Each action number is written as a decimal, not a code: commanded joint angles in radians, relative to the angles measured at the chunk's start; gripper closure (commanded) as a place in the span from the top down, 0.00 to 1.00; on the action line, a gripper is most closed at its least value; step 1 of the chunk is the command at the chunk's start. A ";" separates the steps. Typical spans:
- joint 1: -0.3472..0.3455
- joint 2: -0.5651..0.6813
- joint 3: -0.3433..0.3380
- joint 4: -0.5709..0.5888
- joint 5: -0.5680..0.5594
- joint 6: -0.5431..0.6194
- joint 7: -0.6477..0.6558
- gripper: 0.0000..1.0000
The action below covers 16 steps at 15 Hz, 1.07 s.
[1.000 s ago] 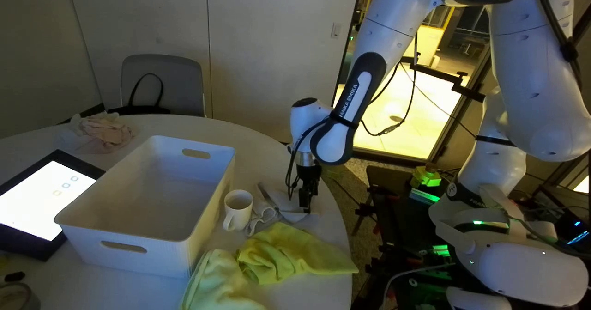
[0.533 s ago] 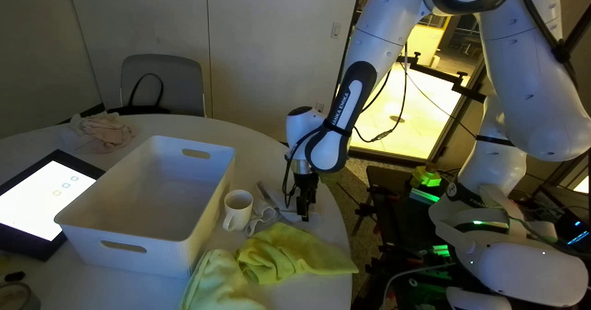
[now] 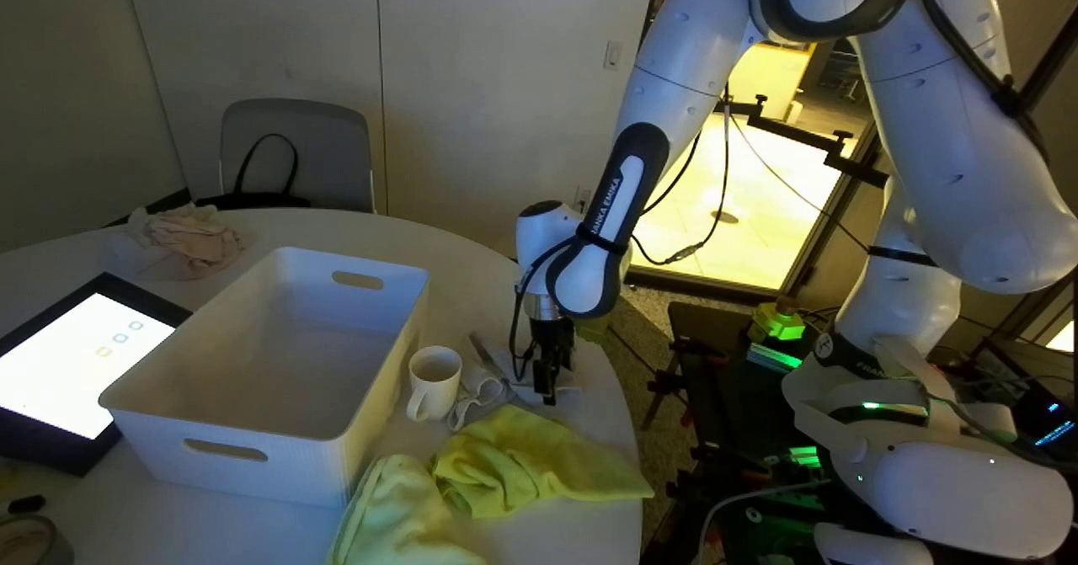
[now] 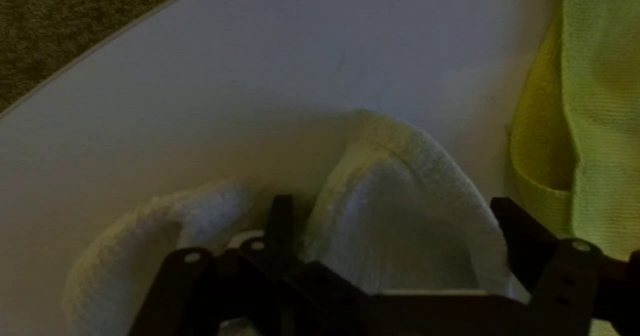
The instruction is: Put the towels in the basket and the smaller objects into the white mug
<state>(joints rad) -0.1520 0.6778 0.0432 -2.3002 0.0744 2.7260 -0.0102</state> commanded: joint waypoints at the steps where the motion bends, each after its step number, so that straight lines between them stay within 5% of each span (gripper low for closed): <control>1: -0.017 0.023 0.015 0.034 0.032 0.012 -0.027 0.82; 11: -0.023 0.008 0.033 0.061 0.034 -0.025 -0.042 0.03; 16: -0.010 -0.051 0.025 0.028 0.024 -0.037 -0.042 0.02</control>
<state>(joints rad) -0.1594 0.6797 0.0616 -2.2543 0.0791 2.7176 -0.0233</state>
